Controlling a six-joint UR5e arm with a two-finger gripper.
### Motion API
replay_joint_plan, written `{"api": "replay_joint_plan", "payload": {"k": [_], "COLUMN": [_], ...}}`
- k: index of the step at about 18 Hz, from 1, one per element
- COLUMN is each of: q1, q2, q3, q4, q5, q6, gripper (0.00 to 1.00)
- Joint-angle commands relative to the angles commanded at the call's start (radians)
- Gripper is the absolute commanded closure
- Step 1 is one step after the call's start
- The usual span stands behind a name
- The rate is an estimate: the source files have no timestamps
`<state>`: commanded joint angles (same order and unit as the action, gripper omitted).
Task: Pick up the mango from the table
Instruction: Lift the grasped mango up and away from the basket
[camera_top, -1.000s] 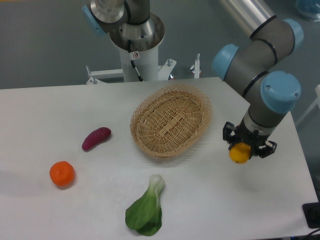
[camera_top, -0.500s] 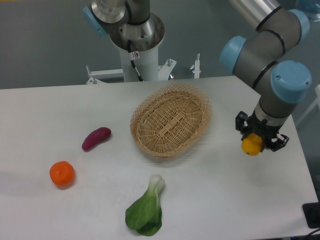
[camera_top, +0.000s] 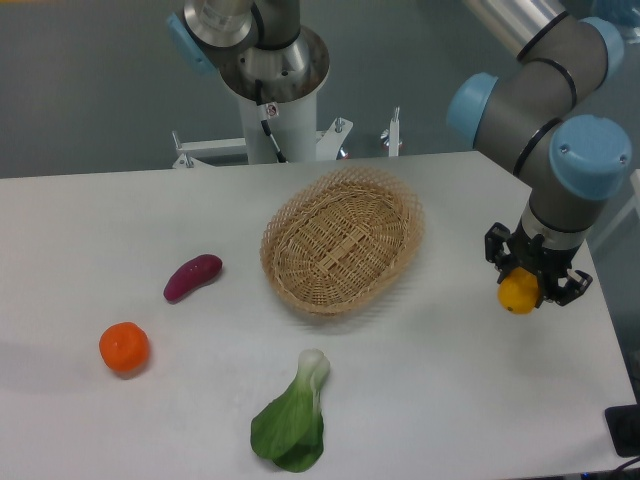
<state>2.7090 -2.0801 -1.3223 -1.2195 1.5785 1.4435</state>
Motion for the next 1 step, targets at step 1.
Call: {"api": "replay_joint_plan", "payload": {"k": [1], "q1": [0.000], "q2": [-0.002], "q3": [-0.002], "q4": [0.000], "q5": [0.000], "q6": [0.000], "gripper": [0.64]}}
